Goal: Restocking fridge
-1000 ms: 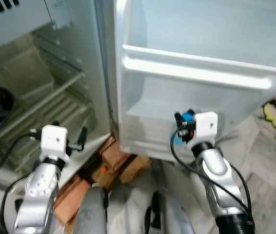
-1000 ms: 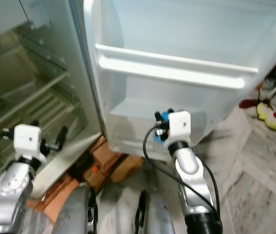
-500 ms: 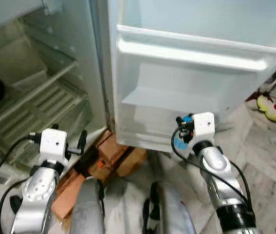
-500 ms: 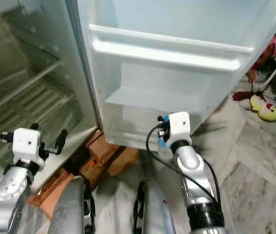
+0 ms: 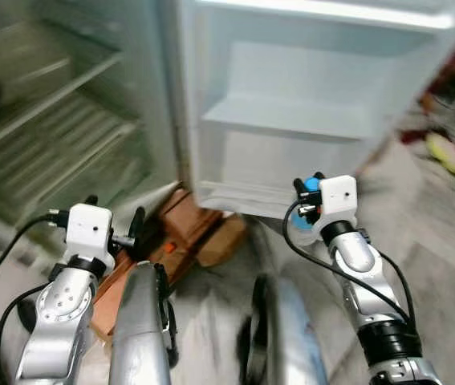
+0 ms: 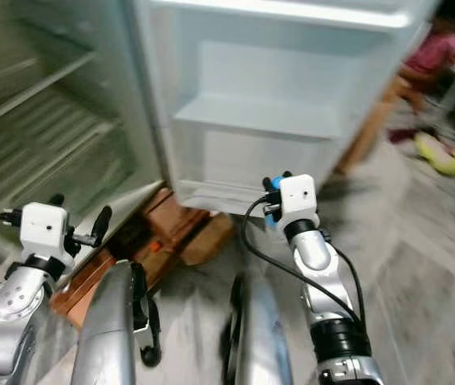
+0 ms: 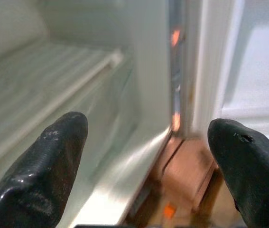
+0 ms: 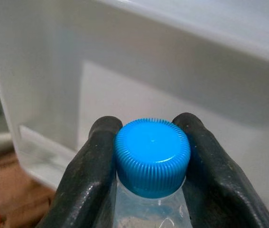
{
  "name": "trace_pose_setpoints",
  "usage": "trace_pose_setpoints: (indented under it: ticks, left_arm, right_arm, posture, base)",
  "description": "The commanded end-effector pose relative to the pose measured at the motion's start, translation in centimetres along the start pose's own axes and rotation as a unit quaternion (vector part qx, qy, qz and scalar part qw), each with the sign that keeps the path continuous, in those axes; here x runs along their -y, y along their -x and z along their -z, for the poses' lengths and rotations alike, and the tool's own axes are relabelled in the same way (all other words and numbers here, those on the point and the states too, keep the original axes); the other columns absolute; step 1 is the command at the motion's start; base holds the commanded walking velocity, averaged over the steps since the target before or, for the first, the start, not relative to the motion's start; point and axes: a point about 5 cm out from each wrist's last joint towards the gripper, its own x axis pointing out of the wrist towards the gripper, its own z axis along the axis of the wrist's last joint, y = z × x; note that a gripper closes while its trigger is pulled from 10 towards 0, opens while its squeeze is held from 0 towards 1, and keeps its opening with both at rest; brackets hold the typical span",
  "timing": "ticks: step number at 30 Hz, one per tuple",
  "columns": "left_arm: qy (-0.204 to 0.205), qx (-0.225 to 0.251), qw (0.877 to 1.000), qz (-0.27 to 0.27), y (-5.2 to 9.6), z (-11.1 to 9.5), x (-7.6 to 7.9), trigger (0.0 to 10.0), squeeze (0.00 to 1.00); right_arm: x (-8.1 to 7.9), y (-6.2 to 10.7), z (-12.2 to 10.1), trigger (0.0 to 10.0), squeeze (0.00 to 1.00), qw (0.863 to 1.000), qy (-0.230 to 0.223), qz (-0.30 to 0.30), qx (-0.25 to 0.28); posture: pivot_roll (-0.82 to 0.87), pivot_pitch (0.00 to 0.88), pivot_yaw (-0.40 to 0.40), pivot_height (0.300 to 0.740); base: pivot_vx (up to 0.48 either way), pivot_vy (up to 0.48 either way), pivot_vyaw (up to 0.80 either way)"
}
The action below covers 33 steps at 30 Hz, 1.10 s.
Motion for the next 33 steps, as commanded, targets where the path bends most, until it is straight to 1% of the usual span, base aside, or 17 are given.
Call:
trace_pose_setpoints:
  ticks: [1, 5, 6, 7, 8, 9, 10, 11, 13, 15, 18, 21, 24, 25, 27, 30, 33]
  left_arm:
    - [-0.006, -0.016, 1.000, 0.008, 0.2, 0.6, 0.3, 10.0, 0.00]
    - [-0.007, -0.010, 1.000, 0.005, 0.0, 0.2, 0.1, 10.0, 0.00]
    - [-0.008, -0.008, 1.000, 0.003, 0.0, 0.1, 0.1, 10.0, 0.00]
    - [-0.008, -0.008, 1.000, 0.003, 0.0, 0.1, 0.1, 10.0, 0.00]
    - [-0.010, -0.006, 1.000, 0.002, 0.1, 0.0, 0.0, 10.0, 0.00]
    - [-0.010, -0.005, 1.000, 0.000, 0.2, -0.1, -0.1, 10.0, 0.00]
    - [-0.011, -0.005, 1.000, -0.001, 0.4, -0.2, -0.2, 10.0, 0.00]
    - [-0.011, -0.005, 1.000, -0.001, 0.4, -0.2, -0.2, 10.0, 0.00]
    - [-0.014, -0.007, 1.000, -0.002, 0.7, -0.2, -0.3, 10.0, 0.00]
    - [-0.016, -0.008, 1.000, -0.002, 0.8, -0.2, -0.4, 10.0, 0.00]
    - [-0.019, -0.011, 1.000, -0.002, 1.0, -0.2, -0.6, 10.0, 0.00]
    - [-0.024, -0.010, 1.000, -0.001, 1.1, -0.5, -0.8, 10.0, 0.00]
    - [-0.026, -0.010, 1.000, -0.001, 1.2, -0.6, -0.9, 10.0, 0.00]
    - [-0.031, -0.012, 0.999, -0.002, 1.4, -0.7, -1.1, 10.0, 0.00]
    - [-0.032, -0.012, 0.999, -0.002, 1.5, -0.7, -1.2, 10.0, 0.00]
    - [-0.034, -0.014, 0.999, -0.001, 1.7, -0.7, -1.3, 10.0, 0.00]
    - [-0.038, -0.017, 0.999, 0.002, 2.0, -0.9, -1.3, 10.0, 0.00]
  right_arm:
    - [-0.4, -0.1, -0.2, 10.0, 0.00, 1.000, 0.008, -0.002, 0.016]
    - [-0.6, -1.6, -1.2, 10.0, 0.00, 0.998, 0.036, -0.013, 0.053]
    - [-0.5, -2.1, -1.5, 10.0, 0.00, 0.996, 0.061, -0.015, 0.062]
    - [-0.5, -2.1, -1.5, 10.0, 0.00, 0.996, 0.061, -0.015, 0.062]
    - [-0.3, -2.5, -1.8, 10.0, 0.00, 0.992, 0.103, -0.017, 0.077]
    - [0.0, -2.7, -2.0, 10.0, 0.00, 0.989, 0.119, -0.018, 0.085]
    - [0.4, -3.0, -2.4, 10.0, 0.00, 0.986, 0.135, -0.014, 0.096]
    - [0.4, -3.0, -2.4, 10.0, 0.00, 0.986, 0.135, -0.014, 0.096]
    - [1.3, -3.6, -3.4, 10.0, 0.00, 0.977, 0.175, 0.014, 0.121]
    - [1.5, -3.9, -3.9, 10.0, 0.00, 0.973, 0.187, 0.021, 0.132]
    - [1.7, -4.4, -4.1, 10.0, 0.00, 0.972, 0.190, 0.038, 0.134]
    - [2.0, -4.4, -3.2, 10.0, 0.00, 0.965, 0.226, 0.040, 0.131]
    - [2.2, -4.4, -3.0, 10.0, 0.00, 0.962, 0.237, 0.041, 0.128]
    - [2.5, -4.4, -2.8, 10.0, 0.00, 0.956, 0.263, 0.040, 0.126]
    - [2.5, -4.4, -2.7, 10.0, 0.00, 0.954, 0.271, 0.040, 0.125]
    - [3.3, -4.3, -2.4, 10.0, 0.00, 0.952, 0.280, 0.050, 0.115]
    - [5.3, -3.8, -1.5, 10.0, 0.00, 0.952, 0.283, 0.082, 0.083]
  posture:
    - [0.07, 0.240, -0.057, 0.574]
    - [0.08, 0.248, -0.052, 0.574]
    - [0.09, 0.255, -0.049, 0.574]
    - [0.09, 0.255, -0.049, 0.574]
    - [0.10, 0.264, -0.045, 0.574]
    - [0.10, 0.270, -0.043, 0.574]
    - [0.11, 0.277, -0.041, 0.574]
    - [0.11, 0.277, -0.041, 0.574]
    - [0.12, 0.286, -0.037, 0.574]
    - [0.12, 0.291, -0.032, 0.574]
    - [0.13, 0.297, -0.027, 0.574]
    - [0.16, 0.309, -0.017, 0.574]
    - [0.17, 0.313, -0.014, 0.574]
    - [0.18, 0.318, -0.007, 0.574]
    - [0.18, 0.320, -0.005, 0.574]
    - [0.19, 0.323, 0.000, 0.574]
    - [0.20, 0.329, 0.013, 0.574]
  base:
    - [0.000, 0.000, 0.00]
    - [0.000, 0.000, 0.00]
    - [0.000, 0.000, 0.00]
    - [0.000, 0.000, 0.00]
    - [0.000, 0.000, 0.00]
    - [0.000, 0.000, 0.00]
    - [0.000, 0.000, 0.00]
    - [0.000, 0.000, 0.00]
    - [0.000, 0.000, 0.00]
    - [0.000, 0.000, 0.00]
    - [0.000, 0.000, 0.00]
    - [0.000, 0.000, 0.00]
    - [0.000, 0.000, 0.00]
    - [0.000, 0.000, 0.00]
    - [0.000, 0.000, 0.00]
    - [0.000, 0.000, 0.00]
    - [0.000, 0.000, 0.00]
